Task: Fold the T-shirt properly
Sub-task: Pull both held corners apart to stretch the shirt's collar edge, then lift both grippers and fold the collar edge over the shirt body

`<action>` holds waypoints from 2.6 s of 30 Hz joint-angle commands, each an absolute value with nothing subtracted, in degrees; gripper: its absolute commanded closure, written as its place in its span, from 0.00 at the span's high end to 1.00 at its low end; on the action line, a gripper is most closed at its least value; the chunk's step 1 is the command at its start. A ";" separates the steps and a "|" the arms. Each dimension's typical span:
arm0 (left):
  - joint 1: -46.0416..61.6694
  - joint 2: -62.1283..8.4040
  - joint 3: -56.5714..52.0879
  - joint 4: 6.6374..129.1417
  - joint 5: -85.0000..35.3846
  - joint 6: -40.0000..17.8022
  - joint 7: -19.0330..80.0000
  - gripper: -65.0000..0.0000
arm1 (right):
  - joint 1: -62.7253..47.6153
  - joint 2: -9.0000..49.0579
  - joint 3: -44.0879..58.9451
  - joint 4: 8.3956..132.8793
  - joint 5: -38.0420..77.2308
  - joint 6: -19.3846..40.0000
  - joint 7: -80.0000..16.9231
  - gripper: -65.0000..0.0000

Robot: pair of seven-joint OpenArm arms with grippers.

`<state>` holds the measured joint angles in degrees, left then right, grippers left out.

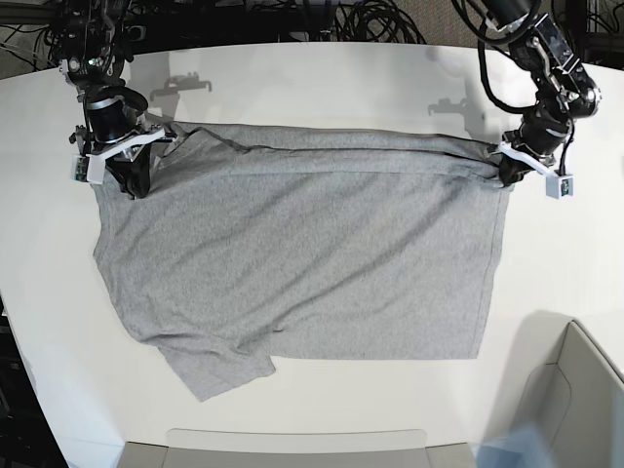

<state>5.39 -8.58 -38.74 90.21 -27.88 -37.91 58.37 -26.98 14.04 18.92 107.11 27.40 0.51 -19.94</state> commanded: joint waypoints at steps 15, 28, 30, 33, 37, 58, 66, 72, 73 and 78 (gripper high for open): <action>-4.26 -10.95 -36.62 85.49 -27.91 -37.93 57.10 0.00 | -13.23 15.08 18.86 93.41 21.58 4.70 -18.15 0.00; -11.91 -14.55 -32.92 75.03 -27.91 -34.42 54.20 0.00 | -0.48 12.97 18.86 83.56 9.63 8.84 -18.24 0.00; -12.62 -15.25 -32.84 73.98 -27.91 -34.33 54.20 0.00 | 0.92 13.05 18.86 82.33 9.63 9.54 -18.24 0.00; -13.85 -16.31 -30.20 70.64 -27.91 -34.33 53.41 0.00 | 3.74 13.23 18.77 79.87 7.60 9.89 -18.24 0.00; -14.29 -17.19 -28.35 68.00 -27.91 -34.33 50.68 0.00 | 7.34 12.88 17.36 76.62 3.47 9.89 -18.24 0.00; -4.44 -17.19 -28.53 86.20 -28.26 -32.13 55.43 0.27 | -3.38 9.36 22.11 92.26 8.57 9.89 -18.33 0.43; 0.04 -17.19 -28.62 86.90 -28.26 -32.31 55.60 0.27 | -18.24 9.27 30.11 94.99 28.44 10.15 -18.33 0.43; 1.27 -17.10 -28.62 86.90 -28.26 -32.40 55.60 0.27 | -24.04 9.19 35.65 93.23 40.22 14.20 -18.33 0.43; 1.36 -17.10 -28.62 86.90 -28.35 -32.40 55.60 0.27 | -24.04 9.27 36.70 92.44 41.10 14.20 -18.33 0.43; 1.45 -16.13 -28.62 86.90 -28.35 -32.40 55.60 0.27 | -22.99 9.54 39.34 88.13 41.36 14.20 -18.33 0.43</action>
<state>2.07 -15.33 -28.45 85.86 -27.44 -32.18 56.58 -23.77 8.84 39.22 87.33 40.58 13.37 -19.57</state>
